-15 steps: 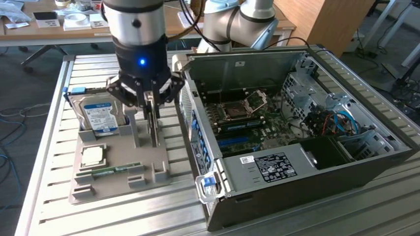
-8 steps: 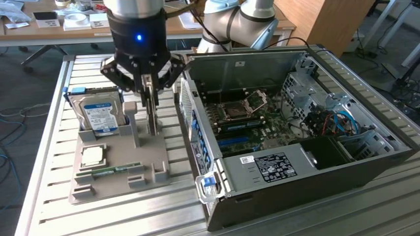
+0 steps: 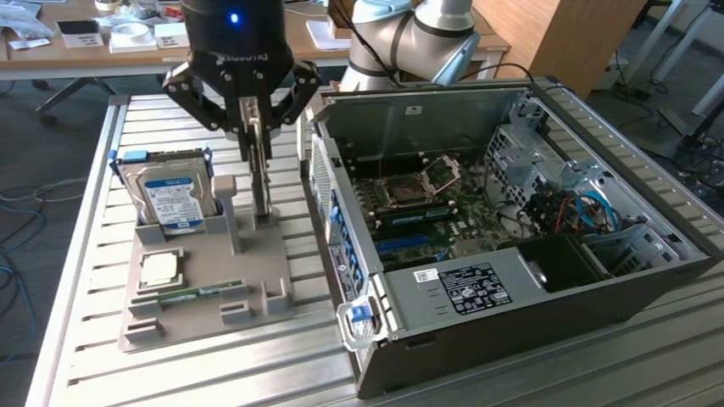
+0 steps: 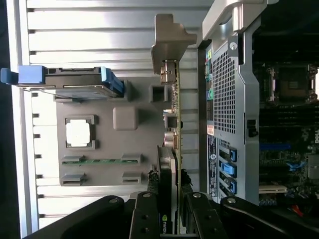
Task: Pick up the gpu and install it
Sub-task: 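Pick up the gpu and move the gpu toward the slot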
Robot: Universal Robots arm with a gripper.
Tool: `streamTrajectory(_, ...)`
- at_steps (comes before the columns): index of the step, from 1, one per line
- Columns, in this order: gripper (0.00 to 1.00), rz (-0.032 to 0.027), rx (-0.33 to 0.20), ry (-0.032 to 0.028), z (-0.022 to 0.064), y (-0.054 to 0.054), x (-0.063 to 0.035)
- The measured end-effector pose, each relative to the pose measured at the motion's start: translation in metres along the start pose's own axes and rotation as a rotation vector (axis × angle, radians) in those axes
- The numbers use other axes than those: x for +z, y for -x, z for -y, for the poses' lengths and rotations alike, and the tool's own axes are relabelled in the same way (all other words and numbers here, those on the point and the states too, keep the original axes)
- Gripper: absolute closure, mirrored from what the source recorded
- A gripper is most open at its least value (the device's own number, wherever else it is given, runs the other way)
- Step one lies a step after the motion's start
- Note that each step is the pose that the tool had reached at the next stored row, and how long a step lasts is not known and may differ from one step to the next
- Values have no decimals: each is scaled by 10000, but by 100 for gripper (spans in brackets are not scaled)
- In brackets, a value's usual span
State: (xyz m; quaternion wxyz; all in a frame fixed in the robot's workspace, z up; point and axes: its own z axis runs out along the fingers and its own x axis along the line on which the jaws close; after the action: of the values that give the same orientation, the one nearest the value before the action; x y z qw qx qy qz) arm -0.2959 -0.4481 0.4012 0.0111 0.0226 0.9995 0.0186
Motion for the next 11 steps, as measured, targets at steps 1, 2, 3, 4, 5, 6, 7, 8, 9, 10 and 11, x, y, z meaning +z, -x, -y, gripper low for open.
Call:
streamTrajectory(1, 73, 2, 0, 0, -1, 0, -24)
streamTrajectory(2, 73, 2, 1, -1, -2, 1, -42)
streamTrajectory(3, 73, 3, 0, 0, -2, 1, -54)
streamTrajectory(4, 73, 3, 0, 0, -2, 1, -64)
streamTrajectory(5, 73, 3, 0, 0, -3, 2, -76)
streamTrajectory(6, 73, 2, 0, -1, -3, 2, -90)
streamTrajectory(7, 73, 2, 0, -1, -4, 2, -105)
streamTrajectory(8, 73, 2, 0, -1, -5, 3, -123)
streamTrajectory(9, 73, 3, 0, -1, -6, 3, -147)
streamTrajectory(10, 73, 3, 0, 0, -7, 4, -172)
streamTrajectory(11, 73, 3, 0, -1, -7, 4, -197)
